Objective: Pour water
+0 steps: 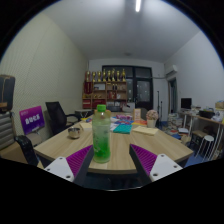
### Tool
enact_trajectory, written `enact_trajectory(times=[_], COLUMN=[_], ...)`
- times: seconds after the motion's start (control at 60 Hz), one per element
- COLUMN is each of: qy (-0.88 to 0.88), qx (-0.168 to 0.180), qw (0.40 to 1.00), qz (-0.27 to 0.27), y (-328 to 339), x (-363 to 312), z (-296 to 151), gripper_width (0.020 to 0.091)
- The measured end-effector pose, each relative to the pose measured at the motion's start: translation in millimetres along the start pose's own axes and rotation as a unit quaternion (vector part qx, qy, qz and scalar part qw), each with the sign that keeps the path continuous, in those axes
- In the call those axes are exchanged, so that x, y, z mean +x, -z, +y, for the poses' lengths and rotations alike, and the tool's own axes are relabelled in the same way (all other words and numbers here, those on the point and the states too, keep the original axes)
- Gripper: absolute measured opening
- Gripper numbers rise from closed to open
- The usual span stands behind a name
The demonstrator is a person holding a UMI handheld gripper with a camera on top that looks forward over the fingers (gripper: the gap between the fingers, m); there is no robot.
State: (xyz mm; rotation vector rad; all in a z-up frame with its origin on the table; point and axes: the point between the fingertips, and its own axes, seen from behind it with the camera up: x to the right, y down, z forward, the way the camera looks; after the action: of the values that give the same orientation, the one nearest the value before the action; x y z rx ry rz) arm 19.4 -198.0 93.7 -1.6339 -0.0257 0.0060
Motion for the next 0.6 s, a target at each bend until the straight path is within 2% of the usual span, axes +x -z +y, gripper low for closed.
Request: enact_trajectory(times=[0.133,0.15,0.333,0.4,0.417,0.483,0.5,0.6], qy=[0.013,0.013,0.012,-0.001,-0.004,-0.013,-0.013,-0.024], qx=[-0.006,-0.006,0.007,0.013,0.012,0.002,0.002,0.016], qw=[1.0,1.0,0.999,0.998,0.998,0.997,0.996,0.994], qz=[0.02,0.026,0.042,0.058,0.062,0.082,0.085,0.106], y=[-62.0,-71.9,-126.6,-138.5,-148.0,-162.5,-159.1,-165.7], x=[3.5,-21.1,-42.7,-26.7,-41.9,-38.5,-23.2,-30.5], z=[17.1,14.7,7.4,2.8,-0.5,4.2,7.9,4.0], gripper_width=[0.0815,0.0815,0.0812,0.0807,0.0802,0.0484,0.0478,0.0468])
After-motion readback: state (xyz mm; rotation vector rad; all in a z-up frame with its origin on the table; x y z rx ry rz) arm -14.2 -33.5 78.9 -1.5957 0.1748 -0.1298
